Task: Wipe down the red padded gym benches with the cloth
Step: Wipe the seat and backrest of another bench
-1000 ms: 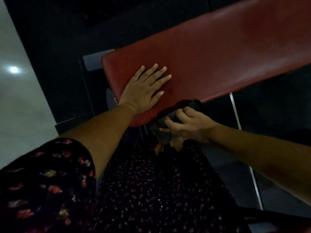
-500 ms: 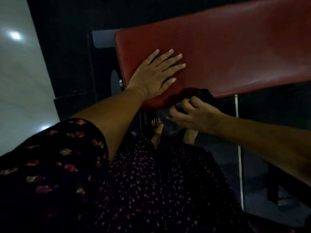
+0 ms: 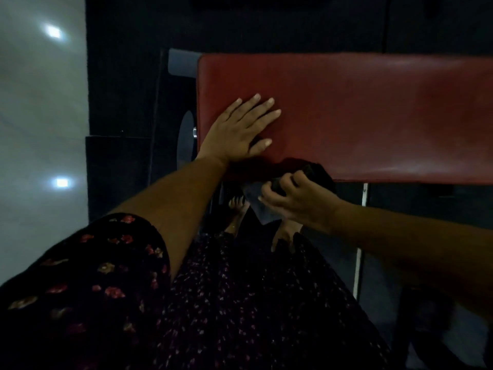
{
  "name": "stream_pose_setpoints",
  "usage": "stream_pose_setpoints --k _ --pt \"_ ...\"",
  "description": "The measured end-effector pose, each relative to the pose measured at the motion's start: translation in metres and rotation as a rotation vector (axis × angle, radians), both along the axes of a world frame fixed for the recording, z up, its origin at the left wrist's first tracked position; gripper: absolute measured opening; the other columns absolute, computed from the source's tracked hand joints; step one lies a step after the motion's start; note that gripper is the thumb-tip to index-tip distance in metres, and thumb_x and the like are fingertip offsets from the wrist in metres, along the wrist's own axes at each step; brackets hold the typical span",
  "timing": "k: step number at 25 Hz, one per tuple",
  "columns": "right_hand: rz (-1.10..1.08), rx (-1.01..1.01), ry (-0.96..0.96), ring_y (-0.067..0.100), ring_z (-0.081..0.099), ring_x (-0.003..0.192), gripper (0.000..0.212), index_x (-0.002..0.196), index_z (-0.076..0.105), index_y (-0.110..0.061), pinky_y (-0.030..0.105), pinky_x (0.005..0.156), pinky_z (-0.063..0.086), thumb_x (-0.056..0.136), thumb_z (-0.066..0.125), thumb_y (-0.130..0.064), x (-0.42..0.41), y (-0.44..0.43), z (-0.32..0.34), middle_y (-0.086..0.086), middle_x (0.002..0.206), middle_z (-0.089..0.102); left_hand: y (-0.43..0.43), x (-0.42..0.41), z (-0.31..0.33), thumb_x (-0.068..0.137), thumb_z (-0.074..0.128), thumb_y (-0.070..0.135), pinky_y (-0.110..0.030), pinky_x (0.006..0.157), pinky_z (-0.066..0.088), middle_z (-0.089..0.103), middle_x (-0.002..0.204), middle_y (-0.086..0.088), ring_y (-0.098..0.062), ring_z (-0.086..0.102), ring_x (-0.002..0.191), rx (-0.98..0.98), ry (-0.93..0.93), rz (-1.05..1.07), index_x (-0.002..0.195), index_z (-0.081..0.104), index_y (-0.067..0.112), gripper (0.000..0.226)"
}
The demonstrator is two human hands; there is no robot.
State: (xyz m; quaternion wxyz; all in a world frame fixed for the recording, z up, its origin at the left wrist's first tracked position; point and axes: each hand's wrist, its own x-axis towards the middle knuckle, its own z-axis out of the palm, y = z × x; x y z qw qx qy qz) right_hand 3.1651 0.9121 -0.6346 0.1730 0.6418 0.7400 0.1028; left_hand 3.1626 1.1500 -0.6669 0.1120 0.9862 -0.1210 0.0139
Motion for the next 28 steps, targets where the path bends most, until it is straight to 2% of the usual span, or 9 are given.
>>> stream_pose_setpoints --k 3,9,12,14,18,21,23,26,28 --pt "0.014 0.07 0.052 0.027 0.055 0.078 0.034 0.119 0.067 -0.021 0.04 0.067 0.034 0.094 0.045 -0.028 -0.006 0.036 0.0 0.001 0.118 0.059 -0.008 -0.01 0.001 0.096 0.036 0.053 -0.046 0.116 0.02 0.038 0.155 -0.005 -0.028 0.033 0.144 0.033 0.052 0.092 0.15 0.039 0.022 0.062" --pt "-0.002 -0.066 0.056 0.028 0.057 0.082 0.044 0.117 0.067 -0.02 0.04 0.068 0.04 0.093 0.03 -0.016 -0.01 0.029 0.002 -0.001 0.118 0.059 -0.019 -0.026 0.007 0.098 0.032 0.051 -0.046 0.118 0.018 0.034 0.158 -0.003 -0.027 0.029 0.146 0.014 0.11 0.236 0.151 0.036 0.025 0.059" --pt "0.103 -0.229 -0.04 0.033 0.056 0.09 0.038 0.126 0.06 -0.013 0.043 0.071 0.045 0.097 0.036 -0.024 -0.016 0.03 0.013 0.008 0.123 0.053 -0.032 -0.033 0.007 0.098 0.027 0.053 -0.043 0.119 0.01 0.03 0.16 0.0 -0.025 0.025 0.148 0.041 0.139 0.335 0.152 0.033 0.029 0.06" --pt "0.006 -0.355 0.127 0.032 0.055 0.098 0.044 0.135 0.05 -0.015 0.043 0.076 0.045 0.097 0.042 -0.037 -0.026 0.051 0.021 0.006 0.129 0.05 -0.032 -0.031 0.008 0.098 0.025 0.052 -0.044 0.119 0.011 0.028 0.16 0.0 -0.025 0.024 0.148 0.049 0.189 0.332 0.153 0.03 0.03 0.06" --pt "-0.074 -0.441 0.347 0.024 0.056 0.087 0.058 0.137 0.05 -0.034 0.035 0.063 0.035 0.082 0.061 -0.049 -0.013 0.072 0.041 -0.005 0.125 0.052 -0.019 -0.039 0.012 0.098 0.012 0.053 -0.04 0.121 -0.001 0.009 0.165 0.001 -0.021 0.007 0.152 0.065 0.22 0.24 0.155 0.005 0.03 0.062" --pt "-0.128 -0.732 0.592 0.025 0.054 0.101 0.08 0.147 0.032 -0.044 0.032 0.071 0.044 0.076 0.067 -0.032 0.054 0.047 0.07 -0.003 0.136 0.04 -0.021 -0.061 0.012 0.099 0.006 0.053 -0.038 0.12 -0.012 -0.012 0.163 0.004 -0.019 -0.007 0.152 0.114 0.235 0.235 0.153 -0.012 0.027 0.062" --pt "-0.17 -0.563 0.714 0.031 0.06 0.097 0.092 0.141 0.047 -0.032 0.037 0.073 0.052 0.056 0.078 -0.015 0.102 0.05 0.091 0.006 0.128 0.052 -0.022 -0.067 0.01 0.1 0.012 0.052 -0.038 0.119 -0.014 -0.018 0.16 0.004 -0.018 -0.009 0.151 0.121 0.252 0.211 0.151 -0.016 0.026 0.063" --pt "-0.286 -0.361 0.719 0.039 0.06 0.101 0.091 0.133 0.055 -0.014 0.039 0.082 0.046 0.049 0.083 0.004 0.153 0.088 0.102 0.016 0.124 0.058 -0.018 -0.075 0.009 0.101 0.024 0.049 -0.042 0.122 0.002 0.017 0.163 -0.003 -0.022 0.012 0.151 0.08 0.191 0.174 0.156 0.02 0.021 0.062" --pt "-0.265 -0.249 0.727 0.039 0.056 0.109 0.074 0.132 0.052 -0.009 0.042 0.089 0.044 0.061 0.076 -0.005 0.173 0.129 0.106 0.02 0.127 0.055 -0.016 -0.088 0.003 0.102 0.027 0.045 -0.042 0.122 0.012 0.032 0.159 -0.005 -0.024 0.023 0.148 0.043 0.116 0.2 0.153 0.031 0.019 0.057"
